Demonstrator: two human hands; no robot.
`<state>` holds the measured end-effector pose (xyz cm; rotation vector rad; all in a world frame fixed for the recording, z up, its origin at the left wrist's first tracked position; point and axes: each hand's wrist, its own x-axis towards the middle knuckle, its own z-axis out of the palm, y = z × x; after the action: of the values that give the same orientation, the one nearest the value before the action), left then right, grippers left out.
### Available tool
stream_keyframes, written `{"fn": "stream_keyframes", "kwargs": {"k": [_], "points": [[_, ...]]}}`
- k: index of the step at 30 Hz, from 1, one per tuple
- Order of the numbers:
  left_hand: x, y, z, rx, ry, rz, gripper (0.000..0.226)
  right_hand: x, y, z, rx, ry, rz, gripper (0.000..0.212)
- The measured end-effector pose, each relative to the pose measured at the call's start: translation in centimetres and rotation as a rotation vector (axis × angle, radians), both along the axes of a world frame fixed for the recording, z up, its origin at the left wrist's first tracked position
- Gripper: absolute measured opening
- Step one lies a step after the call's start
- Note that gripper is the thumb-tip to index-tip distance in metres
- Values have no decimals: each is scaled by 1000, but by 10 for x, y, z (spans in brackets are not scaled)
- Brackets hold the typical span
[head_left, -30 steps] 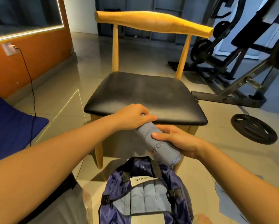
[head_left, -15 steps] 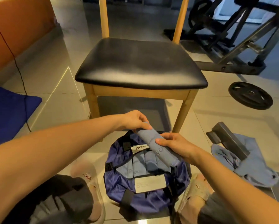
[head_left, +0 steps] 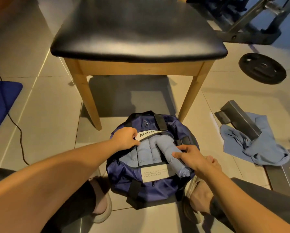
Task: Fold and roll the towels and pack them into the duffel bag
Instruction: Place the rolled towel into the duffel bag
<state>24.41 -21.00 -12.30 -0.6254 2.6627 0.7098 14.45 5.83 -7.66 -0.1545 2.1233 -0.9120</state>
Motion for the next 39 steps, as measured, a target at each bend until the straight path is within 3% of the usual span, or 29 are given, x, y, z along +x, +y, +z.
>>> {"fn": "stream_keyframes", "kwargs": {"k": [5, 10, 14, 16, 18, 20, 24, 28, 36, 39], "points": [[4, 5, -14, -120, 28, -69, 20, 6, -6, -2, 33, 23, 15, 50], [0, -5, 1, -146, 87, -74, 21, 29, -26, 10, 72, -35, 35, 15], [6, -37, 12, -75, 173, 88, 20, 52, -55, 15, 69, -138, 91, 22], [13, -48, 12, -22, 175, 129, 19, 62, -75, 11, 25, -173, 69, 3], [18, -52, 10, 25, 180, 147, 18, 70, -96, -4, -13, -177, 19, 38], [19, -52, 10, 53, 201, 157, 17, 77, -115, -23, 5, -114, -53, 51], [16, -52, 12, 87, 222, 157, 16, 87, -146, -50, 25, 34, -167, 33], [16, -55, 8, 121, 217, 140, 14, 96, -154, -62, 46, 16, -213, 44], [19, -57, -1, 155, 165, 132, 12, 101, -155, -77, -17, 94, -221, 26], [23, -50, -7, 133, 162, 64, 16, 101, -153, -73, -35, 72, -227, 42]]}}
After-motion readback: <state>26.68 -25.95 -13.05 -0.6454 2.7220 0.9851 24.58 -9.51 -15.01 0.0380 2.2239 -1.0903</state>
